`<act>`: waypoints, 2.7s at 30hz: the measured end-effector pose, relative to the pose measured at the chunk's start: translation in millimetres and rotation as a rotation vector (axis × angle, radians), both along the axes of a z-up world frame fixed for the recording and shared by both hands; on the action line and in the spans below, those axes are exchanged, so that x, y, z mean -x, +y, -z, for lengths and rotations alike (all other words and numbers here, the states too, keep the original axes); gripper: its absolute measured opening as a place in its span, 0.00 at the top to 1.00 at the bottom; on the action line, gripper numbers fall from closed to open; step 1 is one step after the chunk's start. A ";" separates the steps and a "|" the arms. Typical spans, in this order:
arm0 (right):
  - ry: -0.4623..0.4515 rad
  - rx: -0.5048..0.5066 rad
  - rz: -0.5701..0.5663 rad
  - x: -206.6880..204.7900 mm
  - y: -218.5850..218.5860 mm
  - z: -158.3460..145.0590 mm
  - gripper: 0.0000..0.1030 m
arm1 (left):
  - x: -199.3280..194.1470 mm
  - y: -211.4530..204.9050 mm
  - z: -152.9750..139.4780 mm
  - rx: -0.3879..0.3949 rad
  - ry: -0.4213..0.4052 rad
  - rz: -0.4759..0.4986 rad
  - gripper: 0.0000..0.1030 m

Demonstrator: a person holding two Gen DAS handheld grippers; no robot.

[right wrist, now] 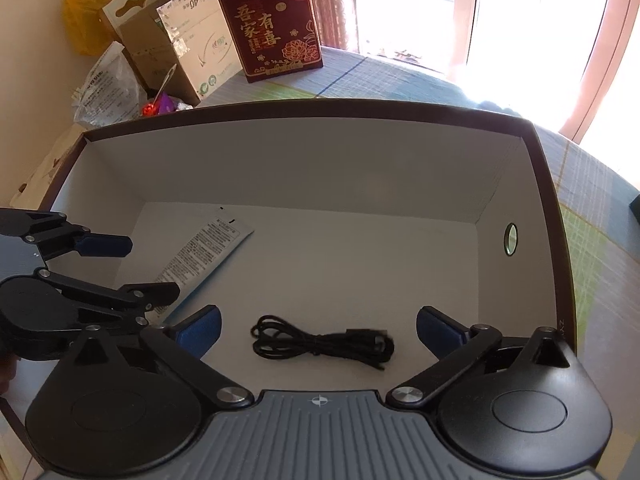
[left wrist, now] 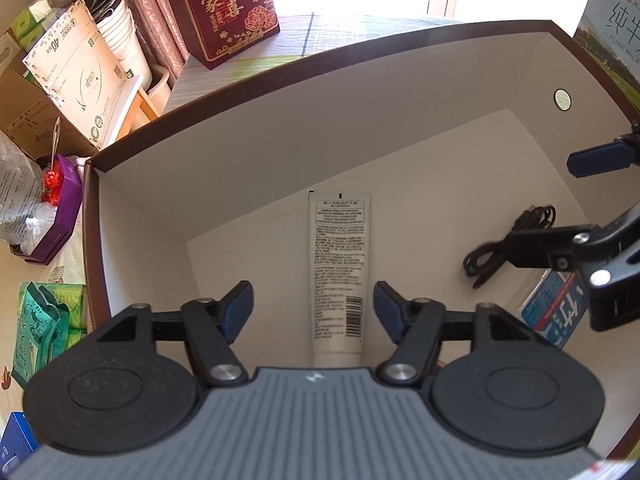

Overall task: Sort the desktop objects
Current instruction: 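Lower the cream tube with the left tool while the right tool releases the cable in the box, then open the left tool releasing the cream tube and withdraw both tools from the box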

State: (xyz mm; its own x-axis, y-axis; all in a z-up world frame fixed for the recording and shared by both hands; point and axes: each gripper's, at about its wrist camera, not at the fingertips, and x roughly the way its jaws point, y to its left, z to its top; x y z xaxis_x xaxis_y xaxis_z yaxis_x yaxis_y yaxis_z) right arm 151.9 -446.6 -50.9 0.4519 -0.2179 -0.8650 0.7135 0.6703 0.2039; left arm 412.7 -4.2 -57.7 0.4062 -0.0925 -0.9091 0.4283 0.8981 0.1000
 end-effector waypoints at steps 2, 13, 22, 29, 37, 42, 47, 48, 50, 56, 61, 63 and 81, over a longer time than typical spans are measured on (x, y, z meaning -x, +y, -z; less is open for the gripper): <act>-0.006 0.013 -0.009 1.0 1.9 -3.1 0.02 | 1.5 0.0 -1.3 0.000 -0.005 0.002 0.36; -0.013 0.072 -0.041 14.6 22.8 -13.3 0.02 | 20.7 -3.3 -19.1 0.020 -0.050 0.015 0.24; -0.034 0.088 -0.016 33.6 35.4 -26.3 0.02 | 36.1 0.4 -38.9 0.043 -0.083 0.003 0.15; -0.033 0.126 0.004 45.6 51.0 -37.1 0.02 | 54.7 5.0 -59.8 0.072 -0.113 -0.008 0.12; 0.000 0.160 0.030 59.1 72.9 -44.7 0.02 | 85.5 6.9 -82.3 0.094 -0.138 -0.001 0.08; -0.023 0.182 0.051 71.6 86.6 -55.9 0.02 | 105.7 11.0 -95.9 0.106 -0.172 -0.007 0.08; -0.071 0.208 0.072 83.2 103.3 -70.3 0.02 | 128.5 13.7 -107.2 0.099 -0.213 -0.026 0.05; -0.076 0.216 0.074 84.7 107.5 -72.1 0.02 | 133.1 14.3 -109.2 0.099 -0.221 -0.027 0.05; -0.072 0.233 0.078 86.9 116.1 -73.9 0.02 | 141.4 14.2 -111.8 0.097 -0.233 -0.027 0.05; -0.069 0.268 0.073 93.8 141.9 -73.8 0.02 | 163.9 15.8 -117.6 0.093 -0.255 -0.026 0.05; -0.089 0.280 0.090 102.6 158.5 -75.6 0.02 | 183.3 17.9 -120.0 0.102 -0.274 -0.041 0.05; -0.098 0.283 0.105 106.9 165.3 -75.6 0.02 | 191.3 18.1 -119.5 0.106 -0.278 -0.044 0.05; -0.187 0.273 0.156 139.9 217.3 -79.4 0.02 | 247.7 33.6 -120.8 0.159 -0.286 -0.091 0.05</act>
State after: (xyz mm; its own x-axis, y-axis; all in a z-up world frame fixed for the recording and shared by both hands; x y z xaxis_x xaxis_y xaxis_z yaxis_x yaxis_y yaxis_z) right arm 12.0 -229.4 28.5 0.5401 -0.5080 -0.6710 0.7785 0.6045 0.1690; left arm 165.0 29.4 63.1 0.6559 -0.1757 -0.7341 0.3204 0.9454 0.0600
